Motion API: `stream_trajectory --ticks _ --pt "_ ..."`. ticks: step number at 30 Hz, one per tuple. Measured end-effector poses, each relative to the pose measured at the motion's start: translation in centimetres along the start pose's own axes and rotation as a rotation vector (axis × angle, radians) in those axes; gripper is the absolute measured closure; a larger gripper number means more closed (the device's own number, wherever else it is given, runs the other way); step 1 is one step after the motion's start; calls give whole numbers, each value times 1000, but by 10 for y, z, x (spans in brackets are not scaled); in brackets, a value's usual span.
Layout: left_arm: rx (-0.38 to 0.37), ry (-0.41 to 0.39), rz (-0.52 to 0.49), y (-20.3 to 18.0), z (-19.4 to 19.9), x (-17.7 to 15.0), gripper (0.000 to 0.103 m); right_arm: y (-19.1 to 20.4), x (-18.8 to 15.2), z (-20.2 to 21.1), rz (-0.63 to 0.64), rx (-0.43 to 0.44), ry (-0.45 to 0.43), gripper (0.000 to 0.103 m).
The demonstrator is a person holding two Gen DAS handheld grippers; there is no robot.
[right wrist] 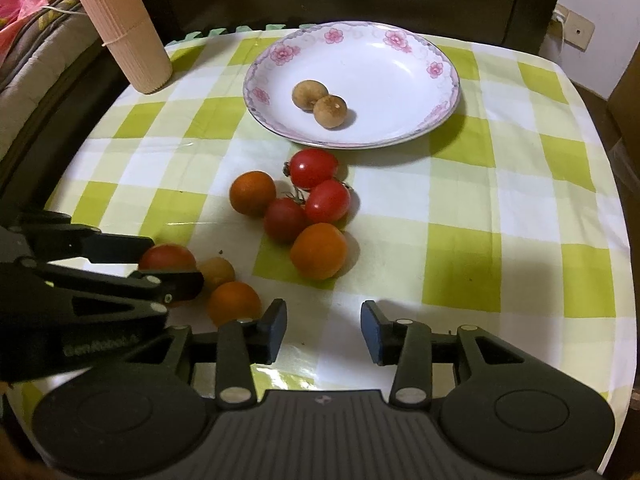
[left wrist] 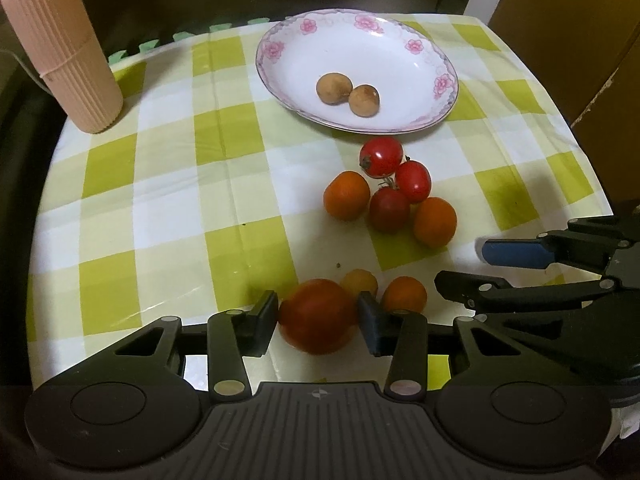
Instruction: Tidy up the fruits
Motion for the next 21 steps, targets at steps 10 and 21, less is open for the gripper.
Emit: stream_trajectory --ticks 10,21 --pt "-33 21 52 13 3 -3 51 8 2 -1 7 24 1 63" --pt "-34 46 54 15 -4 -11 41 10 9 -4 -2 28 -6 62"
Point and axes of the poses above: each gripper's, at about its wrist camera, not at the fingertips, and z roughly against the way its jaws point, y to its left, x to its top, the point moved 5 cm from there along -z, roughly the way its jaws point, and after that the axes turned 7 degrees about x, right-handed, at the moved point
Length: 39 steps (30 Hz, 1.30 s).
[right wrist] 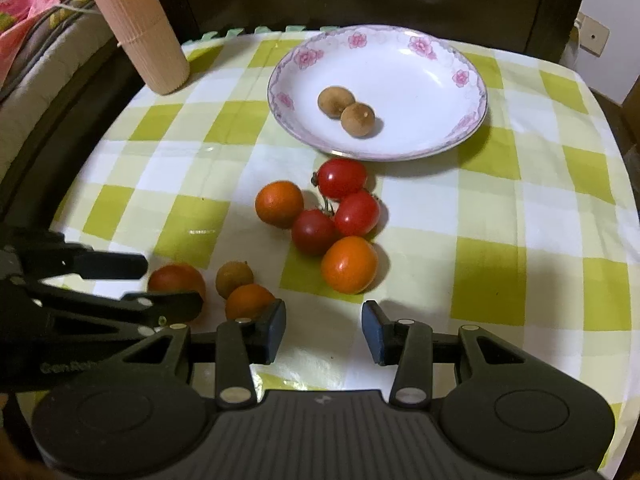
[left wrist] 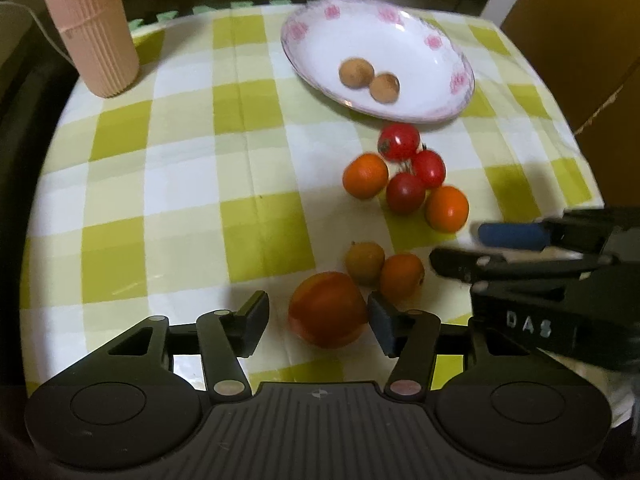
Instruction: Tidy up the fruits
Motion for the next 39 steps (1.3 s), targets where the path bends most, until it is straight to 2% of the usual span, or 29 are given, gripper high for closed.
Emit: stream_trajectory --ticks 1,3,9,19,29,39 --pt "10 5 -6 -1 -3 -2 42 -1 0 1 -3 -2 -2 62" --pt "24 21 -8 0 -8 -3 51 -2 0 -1 -1 -15 3 61" --pt "62 12 -40 1 -7 -7 52 -2 1 2 -6 -8 -1 60" --pt "72 6 18 17 1 -7 52 5 3 2 0 9 -8 60" --pt "81 26 42 24 -3 -10 52 18 8 -1 24 57 -9 55" --pt "110 49 65 35 -2 -25 52 36 7 -14 43 127 31 53"
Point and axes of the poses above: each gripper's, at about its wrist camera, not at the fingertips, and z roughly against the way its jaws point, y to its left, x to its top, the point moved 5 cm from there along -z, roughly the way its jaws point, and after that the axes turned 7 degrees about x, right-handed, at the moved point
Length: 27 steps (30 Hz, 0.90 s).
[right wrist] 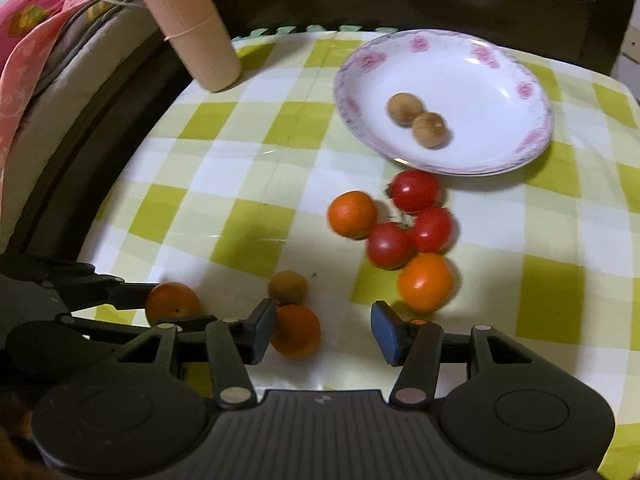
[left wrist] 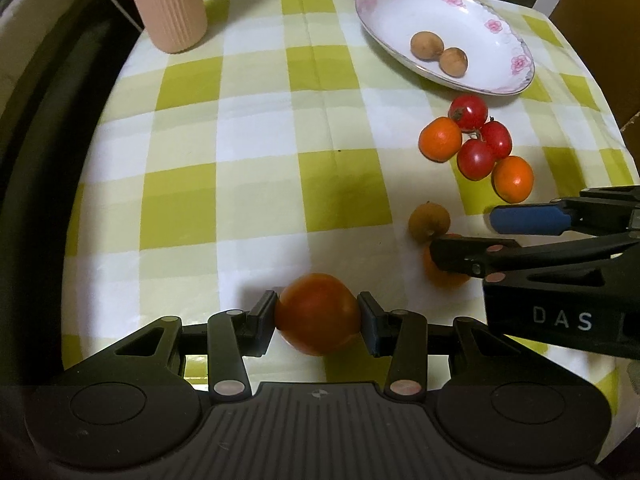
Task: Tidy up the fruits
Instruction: 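Close the right tool on the orange tangerine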
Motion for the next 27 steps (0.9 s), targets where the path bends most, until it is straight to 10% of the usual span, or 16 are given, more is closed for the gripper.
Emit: stream_trajectory --ticks 27 --pt "40 -23 -38 -2 1 -10 51 -2 -18 4 22 -57 14 75"
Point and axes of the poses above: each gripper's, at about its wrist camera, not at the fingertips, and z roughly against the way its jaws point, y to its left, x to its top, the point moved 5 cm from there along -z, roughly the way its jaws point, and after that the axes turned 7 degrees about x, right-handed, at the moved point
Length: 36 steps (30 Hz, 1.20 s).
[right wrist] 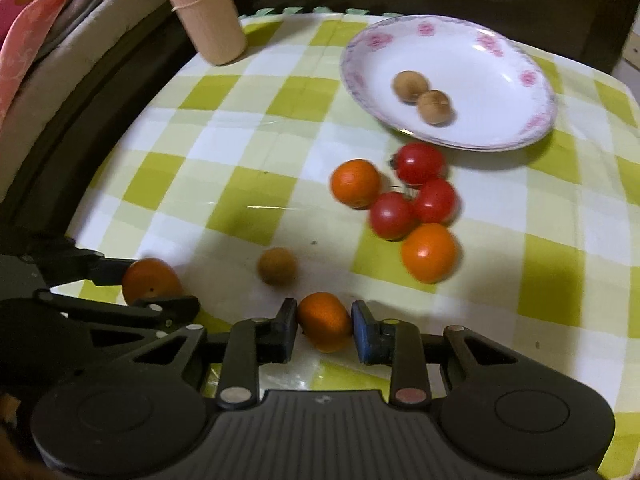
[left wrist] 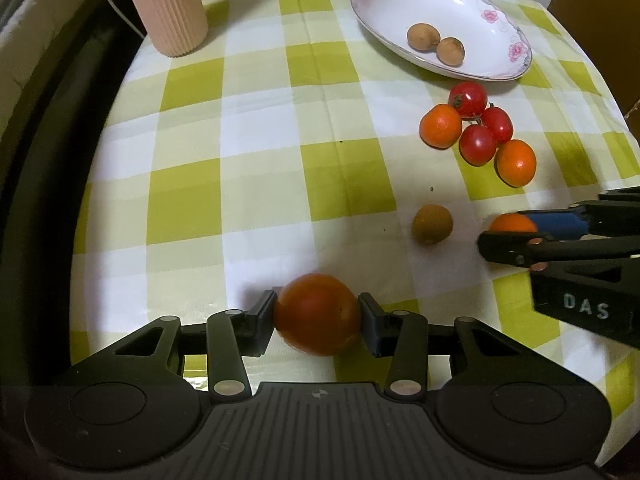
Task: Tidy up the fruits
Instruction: 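Close the right tool on the orange tangerine, then carry the red tomato and tangerine in both tools over the white flowered bowl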
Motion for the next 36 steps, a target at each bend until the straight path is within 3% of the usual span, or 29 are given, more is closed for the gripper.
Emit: stream_trajectory --ticks 20,36 --pt "-24 -37 6 -5 8 4 52 -7 -2 18 -30 -25 -44 75" --pt "-58 -84 0 -18 19 29 52 -13 6 24 -43 -37 -73 75"
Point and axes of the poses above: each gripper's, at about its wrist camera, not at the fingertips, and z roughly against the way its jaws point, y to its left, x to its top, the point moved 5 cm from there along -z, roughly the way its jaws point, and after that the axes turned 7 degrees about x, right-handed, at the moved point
